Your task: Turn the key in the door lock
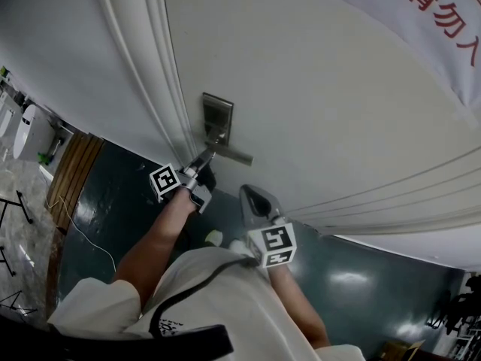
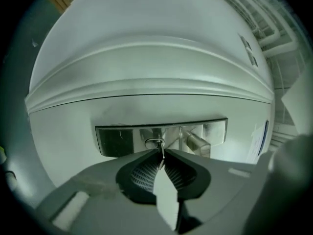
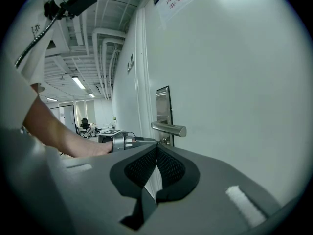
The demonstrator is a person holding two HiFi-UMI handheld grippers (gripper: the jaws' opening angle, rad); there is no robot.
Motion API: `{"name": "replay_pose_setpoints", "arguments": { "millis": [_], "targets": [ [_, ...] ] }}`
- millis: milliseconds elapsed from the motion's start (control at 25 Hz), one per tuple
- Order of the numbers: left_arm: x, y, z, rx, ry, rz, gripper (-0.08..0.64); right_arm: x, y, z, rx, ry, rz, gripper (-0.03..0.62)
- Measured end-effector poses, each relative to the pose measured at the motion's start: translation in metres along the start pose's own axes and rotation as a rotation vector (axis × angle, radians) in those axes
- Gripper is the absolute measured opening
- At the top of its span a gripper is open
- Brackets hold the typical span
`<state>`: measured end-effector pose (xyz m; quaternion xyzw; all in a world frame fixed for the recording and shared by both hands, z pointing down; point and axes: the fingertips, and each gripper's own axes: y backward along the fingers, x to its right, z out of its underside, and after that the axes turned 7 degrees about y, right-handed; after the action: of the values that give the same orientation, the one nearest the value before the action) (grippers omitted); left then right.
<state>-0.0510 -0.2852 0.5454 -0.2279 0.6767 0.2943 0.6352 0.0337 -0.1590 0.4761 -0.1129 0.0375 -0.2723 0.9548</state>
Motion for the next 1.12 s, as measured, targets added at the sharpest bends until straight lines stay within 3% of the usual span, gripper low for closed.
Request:
{"name": "replay_pose_setpoints", "arguments": {
  "millis": [120,320,680,800,920,1120],
  "targets": [
    [0.001,-0.001,0.000,-0.010,-0.013,0.004,0.041,0.000,0.000,0.001,-0.005,-0.001,0.004,0.008],
    [0.001,-0.002,-0.001,-0.029,-0.146,-0.049,0.044,0.003,0.000,0.004,-0.004,-0.005,0.012,0.008],
    [0.002,0.007,-0.010,-0.015,-0.279,-0.150,0.152,-0.001,-0.001,0.001,0.008,-0.007,-0.003,0.008],
    [0.009,0.016,-0.013,-0.009,-0.430,-0.216,0.166,0.003,0.002,0.003,0.004,-0.013,0.005,0.008],
    [0.021,0.030,-0.019,0.019,-0.631,-0.291,0.090,0.007,0.005,0.005,0.007,-0.020,0.016,0.008],
    [0.064,0.035,-0.005,0.021,-0.858,-0.277,0.006,0.013,0.011,0.002,0.024,-0.022,0.028,0.009]
  ]
}}
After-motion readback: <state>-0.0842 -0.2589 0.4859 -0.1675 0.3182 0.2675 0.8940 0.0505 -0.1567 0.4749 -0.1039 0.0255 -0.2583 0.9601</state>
